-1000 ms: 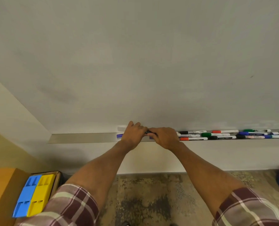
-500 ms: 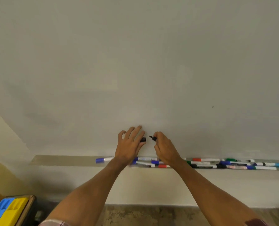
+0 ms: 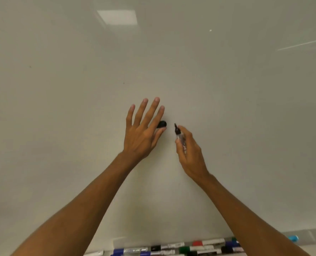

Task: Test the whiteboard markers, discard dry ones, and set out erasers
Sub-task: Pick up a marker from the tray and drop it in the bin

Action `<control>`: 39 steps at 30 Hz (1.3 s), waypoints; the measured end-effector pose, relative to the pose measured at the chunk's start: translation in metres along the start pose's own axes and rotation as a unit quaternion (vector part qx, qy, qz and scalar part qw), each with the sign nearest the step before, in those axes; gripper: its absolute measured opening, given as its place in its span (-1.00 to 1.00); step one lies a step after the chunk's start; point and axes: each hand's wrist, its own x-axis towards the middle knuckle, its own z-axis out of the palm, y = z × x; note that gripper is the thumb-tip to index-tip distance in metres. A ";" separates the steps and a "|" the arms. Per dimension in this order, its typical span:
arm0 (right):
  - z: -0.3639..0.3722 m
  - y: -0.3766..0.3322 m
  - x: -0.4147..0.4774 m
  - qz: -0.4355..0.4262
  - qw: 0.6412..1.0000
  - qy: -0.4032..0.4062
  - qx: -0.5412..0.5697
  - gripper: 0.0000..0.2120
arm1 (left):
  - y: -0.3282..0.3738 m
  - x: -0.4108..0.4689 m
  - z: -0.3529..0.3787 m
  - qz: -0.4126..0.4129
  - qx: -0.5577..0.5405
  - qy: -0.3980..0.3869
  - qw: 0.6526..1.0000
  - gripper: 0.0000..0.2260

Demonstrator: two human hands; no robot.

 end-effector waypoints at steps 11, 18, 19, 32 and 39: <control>-0.081 -0.019 0.122 -0.109 0.989 0.096 0.030 -0.62 | -0.002 0.129 0.006 -0.013 0.033 -0.008 0.999 -0.46; -0.096 -0.017 0.148 -0.196 0.962 0.184 -0.052 -0.69 | -0.004 0.128 0.022 -0.033 0.018 -0.019 0.999 -0.47; -0.096 -0.016 0.150 -0.188 0.962 0.196 -0.037 -0.70 | -0.004 0.128 0.023 -0.034 0.022 -0.017 0.999 -0.46; -0.082 -0.005 0.170 -0.106 0.964 0.244 -0.005 -0.79 | -0.006 0.127 0.030 -0.024 0.043 0.009 0.999 -0.46; -0.081 0.019 0.133 -0.114 0.965 0.233 -0.048 -0.77 | -0.006 0.127 0.031 -0.026 0.043 0.009 0.999 -0.47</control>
